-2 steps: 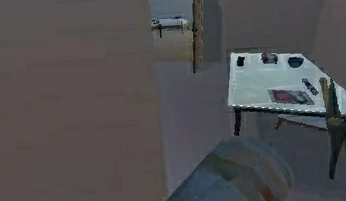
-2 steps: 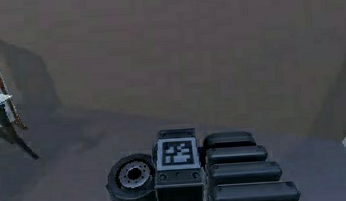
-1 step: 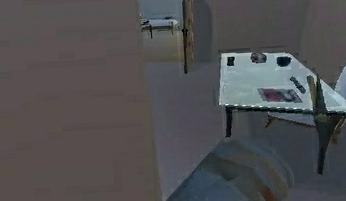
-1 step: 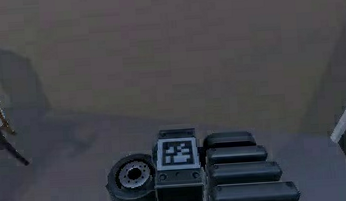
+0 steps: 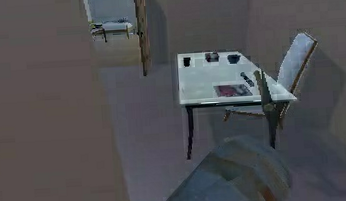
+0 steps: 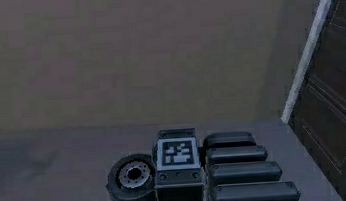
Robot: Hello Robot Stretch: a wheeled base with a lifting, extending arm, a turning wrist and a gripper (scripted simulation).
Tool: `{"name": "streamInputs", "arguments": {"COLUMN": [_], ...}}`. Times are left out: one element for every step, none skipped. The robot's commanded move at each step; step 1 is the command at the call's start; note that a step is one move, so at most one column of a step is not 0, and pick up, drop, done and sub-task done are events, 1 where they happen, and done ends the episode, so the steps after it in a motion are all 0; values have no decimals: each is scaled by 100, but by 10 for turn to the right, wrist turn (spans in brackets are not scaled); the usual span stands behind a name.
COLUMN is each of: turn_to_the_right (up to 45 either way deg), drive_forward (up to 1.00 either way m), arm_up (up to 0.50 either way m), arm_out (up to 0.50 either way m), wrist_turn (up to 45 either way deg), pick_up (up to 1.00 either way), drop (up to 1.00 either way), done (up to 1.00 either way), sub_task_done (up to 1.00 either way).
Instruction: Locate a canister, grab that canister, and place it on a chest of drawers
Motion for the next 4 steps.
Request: {"name": "streamInputs", "arguments": {"turn_to_the_right": [0, 390, 0, -450], "drive_forward": [100, 0, 5, 0], "arm_up": [0, 0, 0, 0], "arm_out": [0, 0, 0, 0], "wrist_turn": [0, 0, 0, 0], "pick_up": [0, 0, 0, 0], "drop": [0, 0, 0, 0], "done": [0, 0, 0, 0], "sub_task_done": [0, 0, 0, 0]}}
